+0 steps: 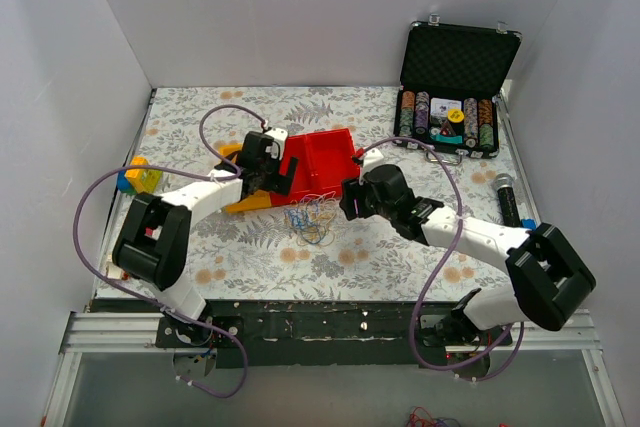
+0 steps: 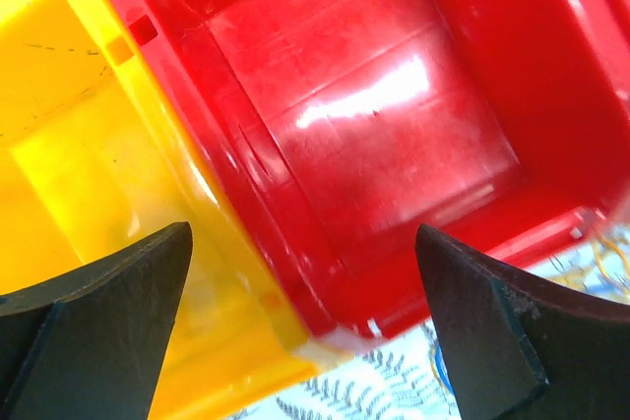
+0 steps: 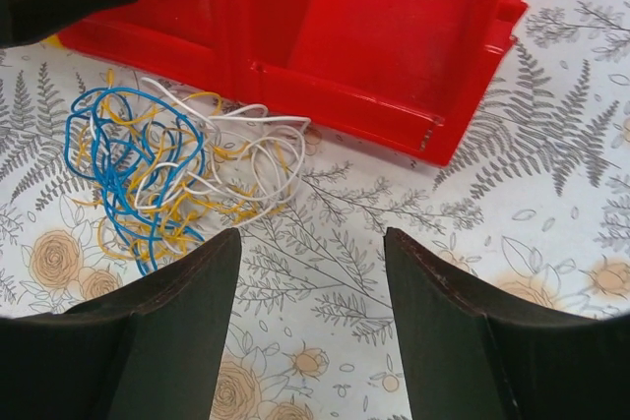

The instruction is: Untangle the cables

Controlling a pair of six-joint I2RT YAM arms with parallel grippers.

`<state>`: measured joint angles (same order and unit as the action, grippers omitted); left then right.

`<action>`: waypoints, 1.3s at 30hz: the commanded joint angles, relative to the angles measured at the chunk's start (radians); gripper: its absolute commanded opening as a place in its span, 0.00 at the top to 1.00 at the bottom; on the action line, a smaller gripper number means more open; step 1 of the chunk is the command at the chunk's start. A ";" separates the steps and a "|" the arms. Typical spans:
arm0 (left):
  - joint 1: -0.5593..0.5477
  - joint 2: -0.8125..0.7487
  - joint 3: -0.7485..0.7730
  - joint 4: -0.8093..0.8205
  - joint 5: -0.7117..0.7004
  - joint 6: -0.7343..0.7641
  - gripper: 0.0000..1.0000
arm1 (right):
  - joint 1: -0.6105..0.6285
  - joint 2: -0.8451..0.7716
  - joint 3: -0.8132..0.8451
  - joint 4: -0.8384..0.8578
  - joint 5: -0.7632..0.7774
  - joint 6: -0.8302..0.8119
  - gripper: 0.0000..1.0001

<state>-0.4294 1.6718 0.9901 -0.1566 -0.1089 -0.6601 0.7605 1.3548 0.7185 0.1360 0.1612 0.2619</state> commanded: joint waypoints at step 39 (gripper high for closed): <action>-0.045 -0.394 0.021 -0.262 0.155 0.146 0.13 | 0.230 -0.095 -0.221 -0.087 -0.097 0.074 0.60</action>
<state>-0.4454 1.3163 1.0187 -0.4072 -0.0254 -0.5617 0.9802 1.3849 0.5545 0.1352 0.0723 0.3191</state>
